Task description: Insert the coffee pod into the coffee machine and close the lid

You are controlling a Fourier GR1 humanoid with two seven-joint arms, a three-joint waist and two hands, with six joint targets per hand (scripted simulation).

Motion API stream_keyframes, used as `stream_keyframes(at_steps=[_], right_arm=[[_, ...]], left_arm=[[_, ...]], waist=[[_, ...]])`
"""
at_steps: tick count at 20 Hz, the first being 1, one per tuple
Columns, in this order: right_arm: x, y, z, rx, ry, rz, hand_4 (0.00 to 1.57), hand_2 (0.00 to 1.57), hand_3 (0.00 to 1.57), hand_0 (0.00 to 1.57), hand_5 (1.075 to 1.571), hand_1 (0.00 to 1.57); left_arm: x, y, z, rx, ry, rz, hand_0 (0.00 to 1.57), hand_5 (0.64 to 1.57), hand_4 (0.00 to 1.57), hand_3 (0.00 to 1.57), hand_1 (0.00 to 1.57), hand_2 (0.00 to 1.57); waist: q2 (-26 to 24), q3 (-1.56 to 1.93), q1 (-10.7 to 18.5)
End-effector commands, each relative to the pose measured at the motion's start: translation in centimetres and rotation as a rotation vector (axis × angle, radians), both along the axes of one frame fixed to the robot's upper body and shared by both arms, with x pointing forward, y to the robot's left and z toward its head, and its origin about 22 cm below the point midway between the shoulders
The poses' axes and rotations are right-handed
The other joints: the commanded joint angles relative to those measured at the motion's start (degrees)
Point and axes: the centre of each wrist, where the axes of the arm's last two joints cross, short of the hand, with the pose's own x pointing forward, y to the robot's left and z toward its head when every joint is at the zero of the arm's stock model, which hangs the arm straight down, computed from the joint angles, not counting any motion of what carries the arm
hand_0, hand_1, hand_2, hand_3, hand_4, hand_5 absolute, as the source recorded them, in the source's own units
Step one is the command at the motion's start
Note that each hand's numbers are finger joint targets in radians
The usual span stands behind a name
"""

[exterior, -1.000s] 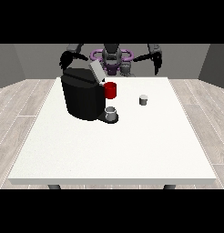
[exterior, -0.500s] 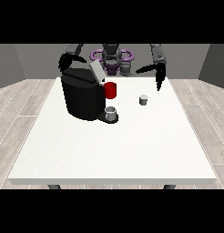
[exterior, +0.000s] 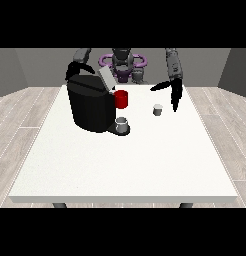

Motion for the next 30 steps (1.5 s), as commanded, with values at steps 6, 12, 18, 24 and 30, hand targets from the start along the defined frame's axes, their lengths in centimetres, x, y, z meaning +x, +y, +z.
stream_keyframes(at_steps=[6,12,18,24,30], right_arm=[[1.1,0.2,0.2,-0.029,0.084,-0.027,0.42,0.00,0.00,0.00,1.571,0.00],[1.0,0.3,-1.7,-0.054,0.089,-0.023,0.36,0.00,0.00,0.00,1.571,0.00],[2.2,0.1,-0.7,-0.026,0.068,-0.006,0.43,0.00,0.00,0.00,1.571,0.00],[1.2,1.7,-1.4,-0.037,0.085,-0.044,0.52,0.00,0.00,0.00,1.571,0.00],[1.8,0.3,-1.2,0.002,0.047,-0.021,0.51,0.00,0.00,0.00,1.571,0.00]], left_arm=[[1.5,-1.1,-0.8,0.143,0.054,-0.056,0.00,1.571,0.00,0.00,0.00,0.46],[1.8,-1.3,-1.9,0.202,0.137,-0.031,0.81,1.571,0.00,0.50,0.81,0.85],[2.4,-0.5,-1.4,0.337,0.118,-0.042,0.60,1.571,0.00,0.47,0.60,0.72],[1.4,-0.6,-3.4,0.446,0.087,-0.076,0.67,1.571,0.00,0.55,0.67,0.81],[2.4,-2.8,-3.7,0.448,-0.020,-0.007,0.84,1.571,0.39,0.74,0.84,0.97]], waist=[[-1.07,-0.01,0.03],[-1.18,0.00,0.38],[1.67,0.00,-0.28],[0.18,0.00,0.10],[2.42,0.00,-1.08]])
